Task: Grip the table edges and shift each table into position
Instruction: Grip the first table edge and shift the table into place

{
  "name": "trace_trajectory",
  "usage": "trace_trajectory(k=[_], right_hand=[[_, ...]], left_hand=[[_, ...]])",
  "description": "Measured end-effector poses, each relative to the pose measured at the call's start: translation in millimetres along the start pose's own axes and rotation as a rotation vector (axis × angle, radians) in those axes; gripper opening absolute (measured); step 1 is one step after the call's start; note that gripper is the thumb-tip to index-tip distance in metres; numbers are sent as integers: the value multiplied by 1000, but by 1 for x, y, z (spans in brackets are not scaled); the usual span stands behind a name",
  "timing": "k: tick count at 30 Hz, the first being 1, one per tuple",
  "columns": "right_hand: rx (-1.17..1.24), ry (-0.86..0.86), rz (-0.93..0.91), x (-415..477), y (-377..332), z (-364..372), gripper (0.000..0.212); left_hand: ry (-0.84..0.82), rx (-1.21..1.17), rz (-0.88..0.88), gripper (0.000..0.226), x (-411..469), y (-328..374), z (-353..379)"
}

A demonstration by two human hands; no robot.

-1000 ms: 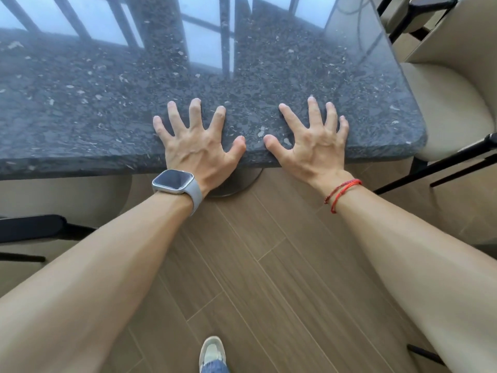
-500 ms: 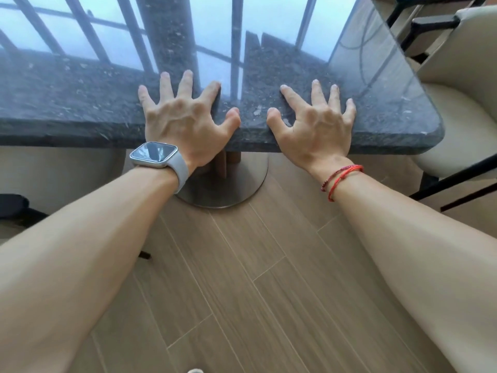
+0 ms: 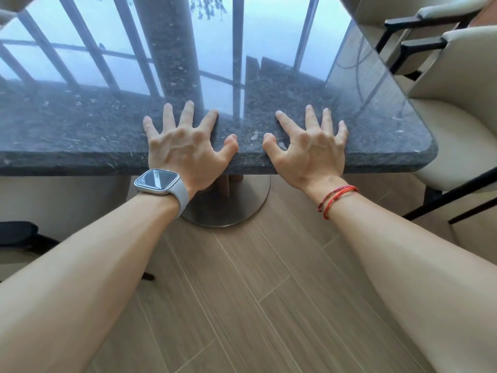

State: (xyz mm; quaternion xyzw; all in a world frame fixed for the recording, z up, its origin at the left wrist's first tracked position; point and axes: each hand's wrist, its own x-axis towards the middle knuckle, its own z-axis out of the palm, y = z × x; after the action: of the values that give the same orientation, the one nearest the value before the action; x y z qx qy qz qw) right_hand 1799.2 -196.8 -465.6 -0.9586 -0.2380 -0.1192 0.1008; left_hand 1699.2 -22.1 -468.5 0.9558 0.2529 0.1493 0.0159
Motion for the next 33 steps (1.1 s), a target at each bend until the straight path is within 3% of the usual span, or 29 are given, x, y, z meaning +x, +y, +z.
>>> trace_trajectory(k=[33], right_hand=[[4, -49, -28, 17, 11, -1, 68]], left_hand=[[-50, 14, -21, 75, 11, 12, 0]])
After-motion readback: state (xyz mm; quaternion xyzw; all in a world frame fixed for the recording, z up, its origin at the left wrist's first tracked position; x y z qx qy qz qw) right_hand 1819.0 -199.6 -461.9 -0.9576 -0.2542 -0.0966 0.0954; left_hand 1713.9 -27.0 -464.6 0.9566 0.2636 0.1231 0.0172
